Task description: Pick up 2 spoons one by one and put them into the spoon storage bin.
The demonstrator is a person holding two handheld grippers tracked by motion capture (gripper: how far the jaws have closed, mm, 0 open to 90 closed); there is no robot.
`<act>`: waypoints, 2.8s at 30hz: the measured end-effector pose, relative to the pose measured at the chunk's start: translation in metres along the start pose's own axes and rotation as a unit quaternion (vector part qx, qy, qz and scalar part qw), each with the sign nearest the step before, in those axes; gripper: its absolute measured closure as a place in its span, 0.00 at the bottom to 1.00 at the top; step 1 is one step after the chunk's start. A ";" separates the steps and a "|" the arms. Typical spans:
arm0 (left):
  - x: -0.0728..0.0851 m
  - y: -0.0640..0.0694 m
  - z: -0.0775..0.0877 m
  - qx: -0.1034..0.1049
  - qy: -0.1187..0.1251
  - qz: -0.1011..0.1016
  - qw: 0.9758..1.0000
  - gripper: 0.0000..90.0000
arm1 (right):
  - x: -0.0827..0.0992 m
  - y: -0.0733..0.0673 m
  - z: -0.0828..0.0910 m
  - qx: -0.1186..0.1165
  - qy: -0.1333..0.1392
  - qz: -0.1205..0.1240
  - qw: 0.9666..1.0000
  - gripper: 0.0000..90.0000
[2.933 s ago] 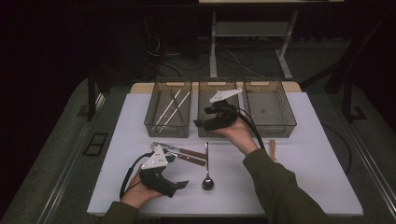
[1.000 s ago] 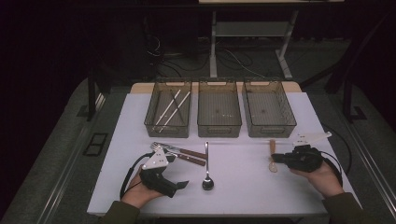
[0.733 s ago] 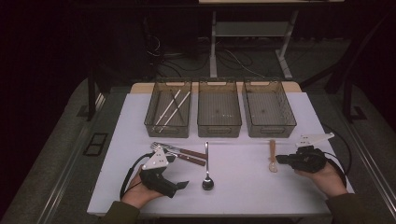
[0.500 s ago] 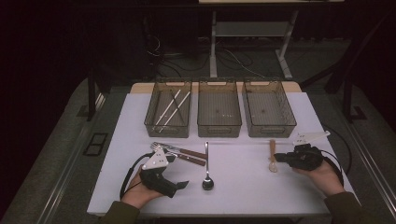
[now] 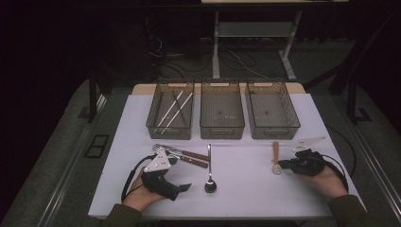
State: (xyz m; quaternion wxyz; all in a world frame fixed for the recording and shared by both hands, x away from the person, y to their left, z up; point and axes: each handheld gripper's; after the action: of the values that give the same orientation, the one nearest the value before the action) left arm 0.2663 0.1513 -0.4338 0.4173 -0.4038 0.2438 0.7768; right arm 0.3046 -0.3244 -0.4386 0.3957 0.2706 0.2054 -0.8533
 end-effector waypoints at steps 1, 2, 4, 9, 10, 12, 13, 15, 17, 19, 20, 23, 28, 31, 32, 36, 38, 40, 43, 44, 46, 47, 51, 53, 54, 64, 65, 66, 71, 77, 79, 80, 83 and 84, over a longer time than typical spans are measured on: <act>0.000 0.000 0.000 0.000 0.000 -0.001 1.000 0.00 | 0.000 0.000 -0.002 0.000 -0.004 0.003 1.000 1.00; 0.000 0.000 -0.001 0.001 0.000 -0.001 1.000 0.00 | 0.000 0.000 -0.004 -0.001 -0.008 0.001 1.000 1.00; 0.000 0.000 -0.001 0.001 0.000 -0.001 1.000 0.00 | 0.000 -0.001 -0.006 -0.004 -0.008 0.003 1.000 1.00; 0.000 0.000 -0.001 0.001 0.000 -0.001 1.000 0.00 | -0.002 -0.001 -0.008 -0.013 0.000 0.001 1.000 1.00; 0.000 0.000 -0.001 0.001 0.000 -0.001 1.000 0.00 | -0.003 -0.002 -0.009 -0.017 0.004 0.001 1.000 1.00; 0.000 0.000 -0.001 0.001 -0.001 -0.001 1.000 0.00 | -0.005 -0.003 -0.011 -0.023 0.008 -0.002 1.000 1.00; 0.000 0.000 -0.001 0.001 -0.001 -0.001 1.000 0.00 | -0.006 -0.004 -0.012 -0.024 0.009 -0.001 1.000 1.00; 0.000 0.000 -0.001 0.001 -0.001 -0.001 1.000 0.00 | -0.008 -0.005 -0.015 -0.030 0.013 0.000 0.999 1.00; 0.000 0.000 -0.001 0.001 -0.001 0.000 1.000 0.00 | -0.010 -0.007 -0.018 -0.030 0.010 0.002 0.999 1.00; 0.000 0.000 -0.001 0.001 -0.001 -0.001 1.000 0.00 | -0.012 -0.008 -0.021 -0.034 0.013 0.001 0.999 1.00; 0.000 0.000 -0.001 0.001 -0.001 -0.001 1.000 0.00 | -0.014 -0.009 -0.022 -0.034 0.013 0.002 0.999 1.00; 0.000 0.000 -0.001 0.001 -0.001 0.000 1.000 0.00 | -0.018 -0.011 -0.025 -0.035 0.018 0.006 0.999 1.00; 0.000 0.000 -0.001 0.000 -0.002 -0.001 1.000 0.00 | -0.024 -0.015 -0.030 -0.036 0.024 0.012 0.999 1.00; 0.000 0.000 -0.001 0.000 -0.002 -0.001 1.000 0.00 | -0.028 -0.019 -0.035 -0.038 0.022 0.017 0.999 1.00; 0.000 0.001 -0.001 0.000 -0.001 -0.001 1.000 0.00 | -0.030 -0.020 -0.037 -0.037 0.020 0.020 0.999 1.00; 0.000 0.000 0.000 -0.001 -0.001 -0.002 1.000 0.00 | -0.033 -0.022 -0.039 -0.031 0.016 0.027 0.999 1.00; 0.000 0.000 -0.001 0.000 -0.002 0.000 1.000 0.00 | -0.032 -0.020 -0.038 -0.027 0.020 0.023 0.999 1.00; 0.000 0.000 -0.001 0.000 -0.003 -0.001 1.000 0.00 | -0.032 -0.019 -0.038 -0.028 0.022 0.020 0.999 1.00; 0.000 0.001 -0.001 0.000 -0.001 -0.002 1.000 0.00 | -0.032 -0.020 -0.036 -0.022 0.018 0.029 0.999 1.00; 0.000 0.001 0.000 -0.001 -0.001 -0.002 1.000 0.00 | -0.032 -0.019 -0.033 -0.021 0.020 0.025 0.999 1.00; 0.000 0.000 -0.001 -0.001 -0.001 -0.002 1.000 0.00 | -0.030 -0.017 -0.029 -0.016 0.021 0.023 0.999 1.00; 0.000 0.000 -0.001 -0.001 -0.001 -0.001 1.000 0.00 | -0.029 -0.016 -0.028 -0.014 0.020 0.022 0.999 1.00; 0.000 0.001 -0.001 0.000 -0.001 -0.001 1.000 0.00 | -0.026 -0.015 -0.032 -0.011 0.008 0.023 1.000 1.00; 0.000 0.000 0.000 -0.001 -0.001 -0.002 1.000 0.00 | -0.028 -0.016 -0.033 -0.011 0.014 0.027 0.999 1.00; 0.000 0.000 -0.001 -0.001 -0.001 -0.001 1.000 0.00 | -0.028 -0.016 -0.034 -0.011 0.015 0.025 1.000 1.00; 0.000 0.000 -0.001 -0.001 -0.002 -0.001 1.000 0.00 | -0.034 -0.017 -0.041 -0.010 0.030 0.021 0.999 1.00; 0.000 0.001 -0.001 -0.001 -0.002 -0.001 1.000 0.00 | -0.036 -0.017 -0.042 -0.009 0.032 0.022 0.999 1.00; 0.000 0.001 -0.001 -0.001 -0.002 -0.002 1.000 0.00 | -0.038 -0.017 -0.043 -0.009 0.033 0.020 0.999 1.00; 0.000 0.000 -0.001 0.000 -0.002 -0.002 1.000 0.00 | -0.045 -0.017 -0.050 -0.008 0.036 0.022 0.999 1.00; 0.000 0.000 -0.001 -0.001 -0.002 -0.002 1.000 0.00 | -0.055 -0.018 -0.058 -0.008 0.036 0.023 0.999 1.00; 0.000 0.000 -0.001 -0.001 -0.003 -0.002 1.000 0.00 | -0.059 -0.018 -0.061 -0.008 0.039 0.026 0.999 1.00; 0.000 0.000 -0.001 -0.001 -0.003 -0.002 1.000 0.00 | -0.061 -0.018 -0.062 -0.008 0.038 0.024 0.999 1.00; 0.000 0.000 -0.001 0.000 -0.004 -0.002 1.000 0.00 | -0.066 -0.018 -0.067 -0.006 0.040 0.024 0.999 1.00; 0.000 0.000 -0.001 0.000 -0.004 -0.002 1.000 0.00 | -0.067 -0.019 -0.068 -0.006 0.040 0.024 0.999 1.00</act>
State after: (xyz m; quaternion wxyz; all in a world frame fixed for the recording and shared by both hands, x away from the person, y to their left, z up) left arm 0.2667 0.1507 -0.4345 0.4193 -0.4015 0.2412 0.7777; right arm 0.3466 -0.2366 -0.4465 0.4091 0.3071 0.2193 -0.8308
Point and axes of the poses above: each handheld gripper's, and its own axes: z roughly backward along the jaws, x roughly out of its underside, y roughly to its right, and after that the axes turned 4 degrees about -x, right-handed
